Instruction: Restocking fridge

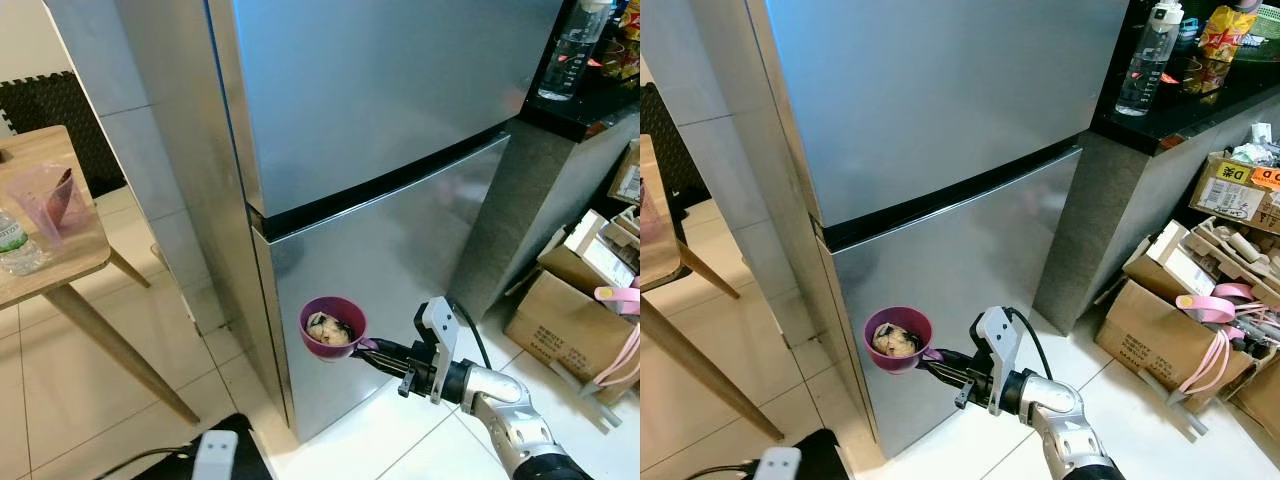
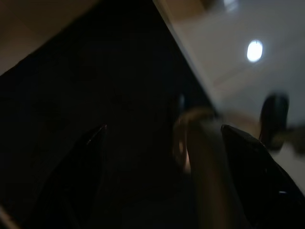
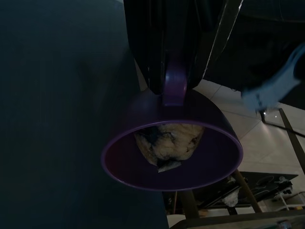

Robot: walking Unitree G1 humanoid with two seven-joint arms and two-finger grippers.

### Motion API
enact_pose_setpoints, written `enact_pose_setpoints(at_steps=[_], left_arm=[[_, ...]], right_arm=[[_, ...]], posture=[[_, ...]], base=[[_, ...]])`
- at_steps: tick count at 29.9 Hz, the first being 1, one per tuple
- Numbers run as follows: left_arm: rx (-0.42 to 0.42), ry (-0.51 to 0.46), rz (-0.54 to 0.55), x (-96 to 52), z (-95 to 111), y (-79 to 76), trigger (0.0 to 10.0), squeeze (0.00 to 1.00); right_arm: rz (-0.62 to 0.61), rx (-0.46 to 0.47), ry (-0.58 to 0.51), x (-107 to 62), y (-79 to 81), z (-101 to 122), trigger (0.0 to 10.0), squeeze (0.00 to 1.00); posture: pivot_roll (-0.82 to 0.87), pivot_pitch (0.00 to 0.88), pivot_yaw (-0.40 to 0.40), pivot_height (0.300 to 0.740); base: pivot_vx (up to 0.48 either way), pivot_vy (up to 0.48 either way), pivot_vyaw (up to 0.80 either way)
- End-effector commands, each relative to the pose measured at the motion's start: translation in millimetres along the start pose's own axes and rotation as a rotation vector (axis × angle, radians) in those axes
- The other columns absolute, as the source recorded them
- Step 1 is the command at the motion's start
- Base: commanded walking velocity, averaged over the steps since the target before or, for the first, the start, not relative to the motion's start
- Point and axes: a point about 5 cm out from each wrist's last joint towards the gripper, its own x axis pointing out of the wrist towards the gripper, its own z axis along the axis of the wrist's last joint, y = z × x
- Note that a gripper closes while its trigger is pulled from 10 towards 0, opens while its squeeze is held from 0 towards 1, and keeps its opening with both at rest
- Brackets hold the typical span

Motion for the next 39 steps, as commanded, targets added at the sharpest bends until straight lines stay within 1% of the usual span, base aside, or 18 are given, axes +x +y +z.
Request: enact_pose_setpoints(at_steps=[1, 4, 5, 6, 7, 11, 16, 18, 20, 24, 26, 30, 32, 35, 36, 37, 38, 39], left_arm=[[-0.071, -0.072, 0.007, 0.6, 15.9, 8.0, 10.0, 0.0], [-0.162, -0.152, -0.021, 0.5, 34.3, 14.5, 10.0, 0.0], [-0.209, -0.197, -0.041, 0.0, 45.0, 18.3, 10.0, 0.45], [-0.244, -0.253, -0.065, -1.1, 59.0, 22.9, 10.0, 1.0], [-0.244, -0.253, -0.065, -1.1, 59.0, 22.9, 10.0, 1.0], [-0.326, -0.435, -0.186, -8.2, 103.2, 33.5, 10.0, 1.0], [-0.303, -0.613, -0.363, -21.2, 146.8, 35.9, 10.0, 1.0], [-0.303, -0.613, -0.363, -21.2, 146.8, 35.9, 10.0, 1.0], [-0.234, -0.737, -0.531, -35.1, 178.1, 32.2, 10.0, 1.0], [-0.156, -0.82, -0.675, -48.0, 198.9, 28.6, 10.0, 1.0], [-0.084, -0.882, -0.848, -63.2, 215.6, 27.8, 10.0, 1.0], [-0.052, -0.909, -0.927, -70.9, 222.2, 28.2, 10.0, 1.0], [0.054, -0.952, -1.056, -86.9, 234.1, 26.8, 10.0, 1.0], [0.089, -0.959, -1.093, -91.3, 236.7, 25.7, 10.0, 1.0], [0.18, -0.981, -1.178, -102.9, 243.5, 20.0, 10.0, 1.0], [0.18, -0.981, -1.178, -102.9, 243.5, 20.0, 10.0, 1.0], [0.269, -0.981, -1.26, -112.4, 247.1, 12.8, 10.0, 0.69], [0.269, -0.981, -1.26, -112.4, 247.1, 12.8, 10.0, 0.69]], right_arm=[[0.003, -0.011, -0.014, -0.7, -0.1, 2.8, 10.0, 0.0], [-0.004, -0.009, -0.011, -2.4, -0.8, 1.8, 10.0, 0.0], [-0.014, -0.009, -0.009, -4.6, -2.2, 1.2, 10.0, 0.0], [-0.026, -0.009, -0.007, -8.4, -5.1, 1.2, 10.0, 0.0], [-0.026, -0.009, -0.007, -8.4, -5.1, 1.2, 10.0, 0.0], [-0.006, -0.025, 0.006, -19.6, -8.4, 2.9, 10.0, 0.0], [0.092, -0.027, 0.026, -27.5, -0.5, 3.0, 10.0, 0.0], [0.092, -0.027, 0.026, -27.5, -0.5, 3.0, 10.0, 0.0], [0.14, -0.017, 0.039, -29.9, 4.9, 1.7, 10.0, 0.0], [0.16, -0.016, 0.051, -30.4, 8.0, -0.5, 10.0, 0.0], [0.177, -0.016, 0.064, -30.4, 10.0, -1.6, 10.0, 0.0], [0.188, -0.015, 0.073, -30.7, 11.1, -2.3, 10.0, 0.0], [0.213, -0.006, 0.085, -31.5, 14.4, -4.1, 10.0, 0.0], [0.221, -0.001, 0.088, -31.9, 15.7, -4.6, 10.0, 0.0], [0.239, 0.01, 0.096, -32.9, 18.2, -5.5, 10.0, 0.0], [0.239, 0.01, 0.096, -32.9, 18.2, -5.5, 10.0, 0.0], [0.246, 0.014, 0.101, -33.7, 19.0, -5.6, 10.0, 0.0], [0.246, 0.014, 0.101, -33.7, 19.0, -5.6, 10.0, 0.0]], posture=[[-0.06, 0.0, -0.007, 0.74], [-0.06, 0.0, -0.005, 0.74], [-0.06, 0.0, -0.006, 0.74], [-0.06, 0.0, -0.005, 0.74], [-0.06, 0.0, -0.005, 0.74], [-0.06, 0.0, -0.004, 0.74], [-0.06, 0.0, -0.004, 0.74], [-0.06, 0.0, -0.004, 0.74], [-0.06, 0.0, -0.007, 0.74], [-0.06, 0.0, -0.008, 0.74], [-0.06, 0.0, -0.007, 0.74], [-0.06, 0.0, -0.006, 0.74], [-0.06, 0.0, -0.006, 0.74], [-0.06, 0.0, -0.006, 0.74], [-0.06, 0.0, -0.005, 0.74], [-0.06, 0.0, -0.005, 0.74], [-0.06, 0.0, -0.005, 0.74], [-0.06, 0.0, -0.005, 0.74]], base=[[0.0, 0.0, 0.0], [0.0, 0.0, 0.0], [0.0, 0.0, 0.0], [0.0, 0.0, 0.0], [0.0, 0.0, 0.0], [0.0, 0.0, 0.0], [0.0, 0.0, 0.0], [0.0, 0.0, 0.0], [0.0, 0.0, 0.0], [0.0, 0.0, 0.0], [0.0, 0.0, 0.0], [0.0, 0.0, 0.0], [0.0, 0.0, 0.0], [0.0, 0.0, 0.0], [0.0, 0.0, 0.0], [0.0, 0.0, 0.0], [0.0, 0.0, 0.0], [0.0, 0.0, 0.0]])
